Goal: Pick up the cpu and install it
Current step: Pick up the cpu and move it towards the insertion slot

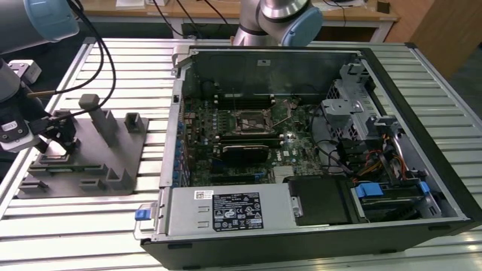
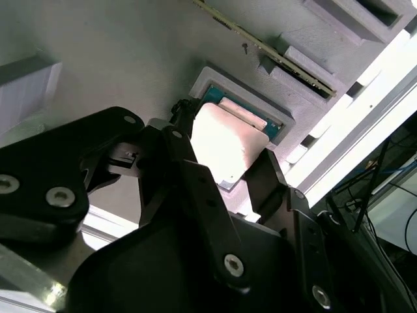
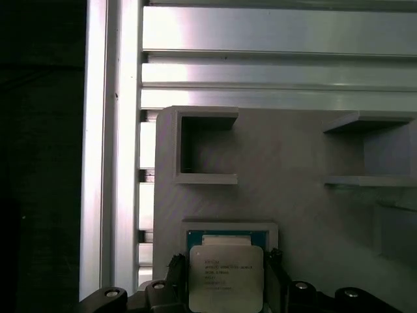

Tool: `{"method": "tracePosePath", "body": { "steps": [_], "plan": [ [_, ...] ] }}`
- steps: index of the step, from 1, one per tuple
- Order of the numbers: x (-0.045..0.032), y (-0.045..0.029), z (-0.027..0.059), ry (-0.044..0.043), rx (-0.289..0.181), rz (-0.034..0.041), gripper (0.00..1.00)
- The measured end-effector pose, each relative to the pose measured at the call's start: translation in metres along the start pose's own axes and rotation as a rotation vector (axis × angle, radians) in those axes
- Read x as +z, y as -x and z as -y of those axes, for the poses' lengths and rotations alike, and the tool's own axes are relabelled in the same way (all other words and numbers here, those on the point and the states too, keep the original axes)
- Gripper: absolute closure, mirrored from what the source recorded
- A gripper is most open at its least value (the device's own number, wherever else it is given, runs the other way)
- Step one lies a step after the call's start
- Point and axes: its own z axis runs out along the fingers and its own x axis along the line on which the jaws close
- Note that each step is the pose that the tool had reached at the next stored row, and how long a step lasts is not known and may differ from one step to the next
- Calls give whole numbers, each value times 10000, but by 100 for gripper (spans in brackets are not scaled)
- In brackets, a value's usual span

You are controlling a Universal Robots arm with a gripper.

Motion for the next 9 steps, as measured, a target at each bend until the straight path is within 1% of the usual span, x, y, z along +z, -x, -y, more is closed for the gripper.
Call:
{"method": "tracePosePath", "body": {
  "steps": [2,4,5,9],
  "plan": [
    [1,0,0,0,0,0,41],
    [1,0,0,-1,1,-1,43],
    [1,0,0,-1,0,-1,45],
    [2,0,0,0,0,0,45]
  ]
}}
